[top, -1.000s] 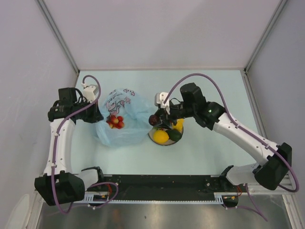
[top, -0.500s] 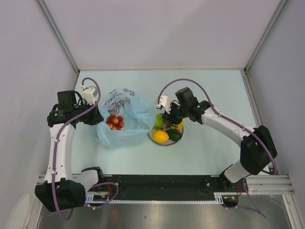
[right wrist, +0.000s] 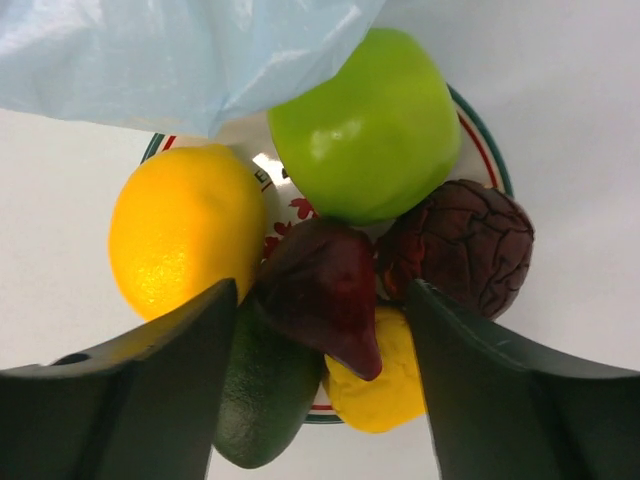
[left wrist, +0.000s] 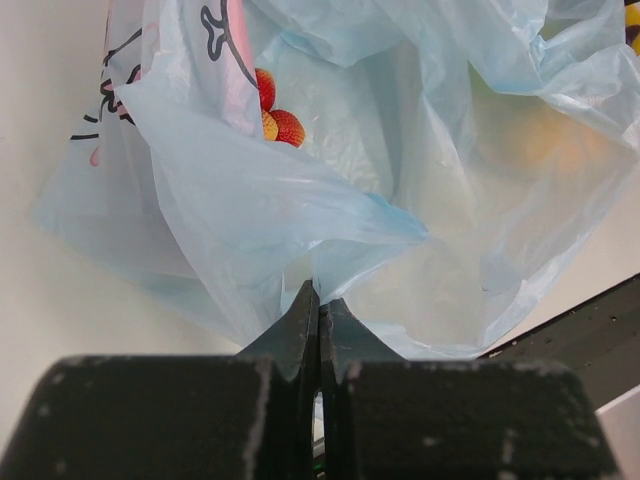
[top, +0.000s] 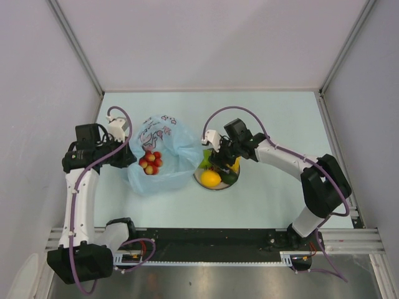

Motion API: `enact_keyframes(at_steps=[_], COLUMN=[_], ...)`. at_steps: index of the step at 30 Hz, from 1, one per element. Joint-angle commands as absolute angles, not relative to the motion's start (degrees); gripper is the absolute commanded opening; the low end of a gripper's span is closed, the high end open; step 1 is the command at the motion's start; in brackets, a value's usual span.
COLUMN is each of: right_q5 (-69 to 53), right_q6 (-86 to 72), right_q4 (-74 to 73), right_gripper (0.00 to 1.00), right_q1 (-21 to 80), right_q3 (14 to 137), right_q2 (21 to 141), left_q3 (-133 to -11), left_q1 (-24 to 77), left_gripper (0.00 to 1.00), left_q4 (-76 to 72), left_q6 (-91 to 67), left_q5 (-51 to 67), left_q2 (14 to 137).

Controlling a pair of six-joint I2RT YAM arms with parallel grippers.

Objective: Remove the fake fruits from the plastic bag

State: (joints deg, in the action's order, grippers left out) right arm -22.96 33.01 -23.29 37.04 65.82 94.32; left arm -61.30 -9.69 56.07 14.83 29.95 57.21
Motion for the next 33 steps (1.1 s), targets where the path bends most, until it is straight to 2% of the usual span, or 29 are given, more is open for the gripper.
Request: enact_keyframes(at_steps=[1,2,5,7,9,10,13,14,16,17,18,24,33], right_q5=[-22.85,-23.03,-23.29,-23.20,-22.59,-23.11,-23.64,-23.56,-23.47,-23.03,-22.68,-21.27,-20.13], right_q6=[31.47,30.16,25.52,22.78,18.14,17.50,18.36,19.50,22.57,23.37,23.90,25.58,28.04], right_q4=[-21.71,-21.71,-20.57,-19.43,-18.46,-18.37,-19.42,-20.55,-21.70,-22.67,-23.02,-23.56,-21.71], right_gripper=[0.80,0.86,0.93,0.92,0.85,0.80,0.53,0.37,0.23,0.13,0.11,0.08,0.09], right_q1=[37.09,37.09,37.09,37.09,36.83,36.74,36.56,36.56,36.56,36.56,36.56,36.48,37.53], right_q3=[65.48,65.48,65.48,65.57,65.57,65.48,65.48,65.48,65.48,65.48,65.48,65.22,64.42], right_q2=[93.52,93.08,90.18,88.78,87.02,86.49,85.52,85.78,86.13,86.31,86.83,89.64,92.90], left_q3=[-61.17,-61.17,-61.17,-61.17,-61.26,-61.26,-61.61,-61.61,-61.79,-61.79,-62.14,-63.19,-62.32], left_q1=[-9.49,-9.49,-9.40,-9.49,-9.40,-9.49,-9.49,-9.49,-9.40,-9.49,-9.32,-9.40,-9.49], left_gripper=[0.00,0.00,0.00,0.00,0.00,0.00,0.00,0.00,0.00,0.00,0.00,0.00,0.00], left_q4=[55.28,55.20,55.28,55.20,55.02,55.11,55.28,55.28,55.28,55.54,55.72,56.95,56.69], left_q6=[14.06,14.06,14.06,13.98,13.89,13.89,14.06,13.98,13.97,13.97,14.06,14.59,14.68], left_q5=[31.03,31.11,31.29,31.55,31.73,31.82,31.90,31.82,31.99,32.08,32.08,32.08,31.38], left_q2=[56.07,56.07,56.25,56.42,56.60,56.69,57.13,57.22,57.22,57.13,57.13,55.28,54.23])
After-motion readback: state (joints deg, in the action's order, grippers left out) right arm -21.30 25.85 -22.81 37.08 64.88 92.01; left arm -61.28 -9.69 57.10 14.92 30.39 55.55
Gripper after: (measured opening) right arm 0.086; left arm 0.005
